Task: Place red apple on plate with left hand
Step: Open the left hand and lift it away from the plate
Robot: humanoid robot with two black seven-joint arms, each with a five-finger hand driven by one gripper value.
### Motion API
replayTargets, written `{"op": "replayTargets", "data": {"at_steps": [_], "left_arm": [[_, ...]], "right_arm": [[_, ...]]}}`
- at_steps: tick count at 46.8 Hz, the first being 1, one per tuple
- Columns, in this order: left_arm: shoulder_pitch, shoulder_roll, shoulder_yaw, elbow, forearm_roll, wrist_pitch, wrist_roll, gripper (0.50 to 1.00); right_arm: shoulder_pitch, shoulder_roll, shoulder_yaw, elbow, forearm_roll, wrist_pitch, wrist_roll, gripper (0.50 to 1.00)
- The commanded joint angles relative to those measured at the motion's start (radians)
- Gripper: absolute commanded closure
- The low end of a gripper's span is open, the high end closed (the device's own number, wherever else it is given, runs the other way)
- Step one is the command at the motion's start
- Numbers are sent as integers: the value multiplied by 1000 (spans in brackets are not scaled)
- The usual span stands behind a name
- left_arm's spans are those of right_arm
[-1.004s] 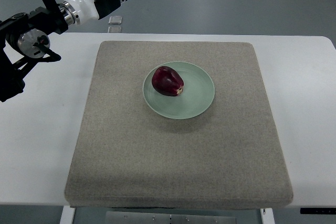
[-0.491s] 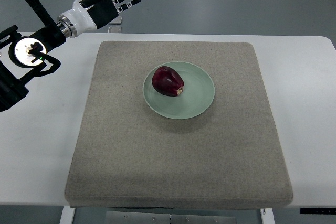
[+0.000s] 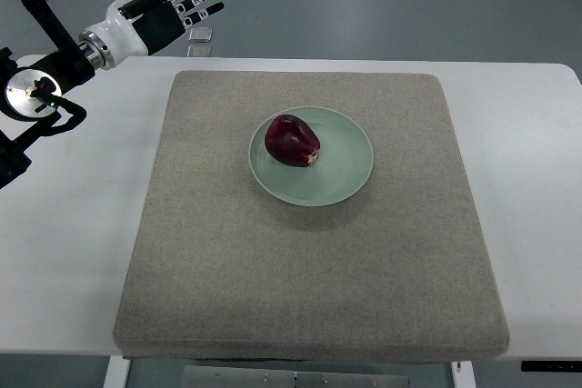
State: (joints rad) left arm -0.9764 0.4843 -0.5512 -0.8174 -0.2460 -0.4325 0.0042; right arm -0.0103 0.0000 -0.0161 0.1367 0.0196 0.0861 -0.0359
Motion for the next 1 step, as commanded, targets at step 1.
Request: {"op": "replayTargets", "data": {"at_steps": [1], "left_arm": [[4,-4,2,0,2,3,0,501]], "right_arm": [[-2,0,-1,0,0,0,2,572]]}}
